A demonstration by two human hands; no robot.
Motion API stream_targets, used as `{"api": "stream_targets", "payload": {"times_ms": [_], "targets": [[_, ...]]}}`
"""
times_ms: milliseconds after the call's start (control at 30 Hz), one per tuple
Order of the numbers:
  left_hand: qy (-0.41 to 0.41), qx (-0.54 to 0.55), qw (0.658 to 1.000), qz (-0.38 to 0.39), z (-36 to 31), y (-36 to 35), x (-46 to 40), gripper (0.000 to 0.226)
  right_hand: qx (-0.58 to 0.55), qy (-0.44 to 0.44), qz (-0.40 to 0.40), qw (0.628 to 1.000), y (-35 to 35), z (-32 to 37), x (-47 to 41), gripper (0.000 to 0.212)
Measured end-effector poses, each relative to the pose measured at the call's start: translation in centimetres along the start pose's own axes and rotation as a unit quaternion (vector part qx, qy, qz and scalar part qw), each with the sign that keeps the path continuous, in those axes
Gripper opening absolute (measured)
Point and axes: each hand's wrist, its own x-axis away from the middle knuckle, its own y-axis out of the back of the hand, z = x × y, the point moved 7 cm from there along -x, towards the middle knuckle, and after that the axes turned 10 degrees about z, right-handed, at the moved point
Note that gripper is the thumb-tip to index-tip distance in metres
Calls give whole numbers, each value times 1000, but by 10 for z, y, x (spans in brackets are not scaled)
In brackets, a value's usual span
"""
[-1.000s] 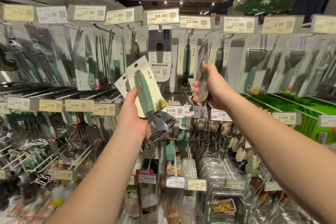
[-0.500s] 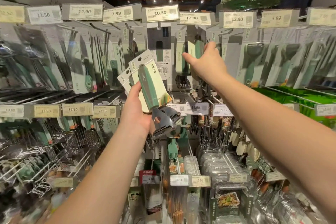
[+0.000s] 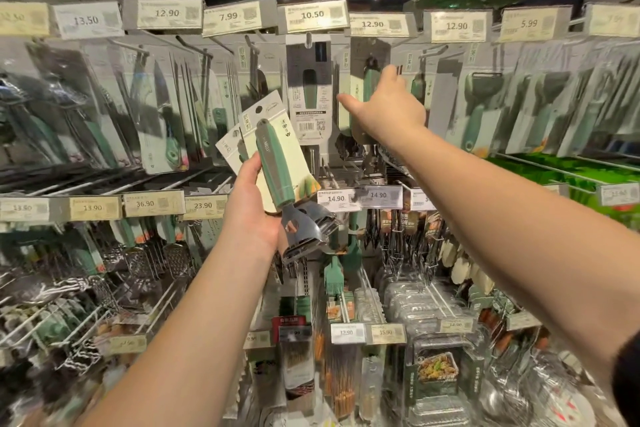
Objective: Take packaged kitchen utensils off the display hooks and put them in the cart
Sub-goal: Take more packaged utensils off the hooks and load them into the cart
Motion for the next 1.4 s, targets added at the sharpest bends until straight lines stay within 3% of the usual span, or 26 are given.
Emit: {"api": "stream_targets", "payload": {"times_ms": [233,400,500,600,767,900,1067,1400], "targets": [[11,2,1000,6,0,-2,6,26,26,-29,25,999,-10,-4,-13,86],[12,-5,1000,15,0,-3,8,27,-31,-76,75,994,-34,-3,-34,68],[19,3,999,25,0,0,7,28,-7,-75,100,992,-45,3,-47,64],[25,-2,999,25,0,4,4,32,-79,-114,116,983,-51,-1,-55,89],[19,-6,1000,19,-6,8,3,32,-76,-130,127,980,-64,-3,-70,99],[14,3,1000,14,-8,14,-2,34,-124,-131,103,978,-68,-1,-77,98],[21,12,1000,20,-6,16,-7,32,-99,-133,98,981,-67,0,-80,101],[26,33,999,23,0,17,-12,29,-87,-108,63,988,-65,3,-82,85]]}}
